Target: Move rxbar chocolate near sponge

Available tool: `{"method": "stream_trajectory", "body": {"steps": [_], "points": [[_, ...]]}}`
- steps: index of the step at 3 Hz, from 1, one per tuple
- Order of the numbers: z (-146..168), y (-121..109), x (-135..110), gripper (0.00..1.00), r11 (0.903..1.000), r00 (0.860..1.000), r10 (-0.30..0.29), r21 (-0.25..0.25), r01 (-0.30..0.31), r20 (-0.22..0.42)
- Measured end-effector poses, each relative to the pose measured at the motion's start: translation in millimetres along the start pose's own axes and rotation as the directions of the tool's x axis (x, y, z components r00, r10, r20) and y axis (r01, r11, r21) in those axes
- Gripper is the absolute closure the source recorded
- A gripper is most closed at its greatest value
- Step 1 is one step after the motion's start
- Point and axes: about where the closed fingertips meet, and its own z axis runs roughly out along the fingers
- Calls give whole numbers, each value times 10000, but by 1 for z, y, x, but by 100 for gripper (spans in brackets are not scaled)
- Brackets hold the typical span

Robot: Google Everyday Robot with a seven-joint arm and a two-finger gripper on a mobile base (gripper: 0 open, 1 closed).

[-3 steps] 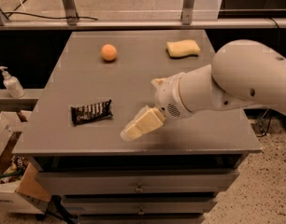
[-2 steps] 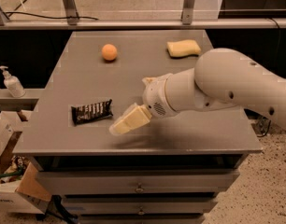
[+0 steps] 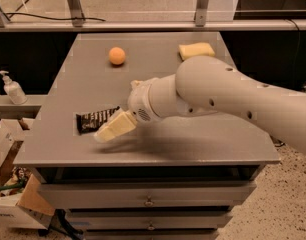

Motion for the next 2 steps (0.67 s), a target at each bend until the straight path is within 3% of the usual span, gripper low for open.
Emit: {"method": "stream_trajectory", "body": {"steps": [1, 2], "points": [[15, 8, -2, 0, 9999, 10000, -29, -149, 29, -23], [24, 15, 2, 17, 9996, 9999, 21, -268, -24, -125]]}}
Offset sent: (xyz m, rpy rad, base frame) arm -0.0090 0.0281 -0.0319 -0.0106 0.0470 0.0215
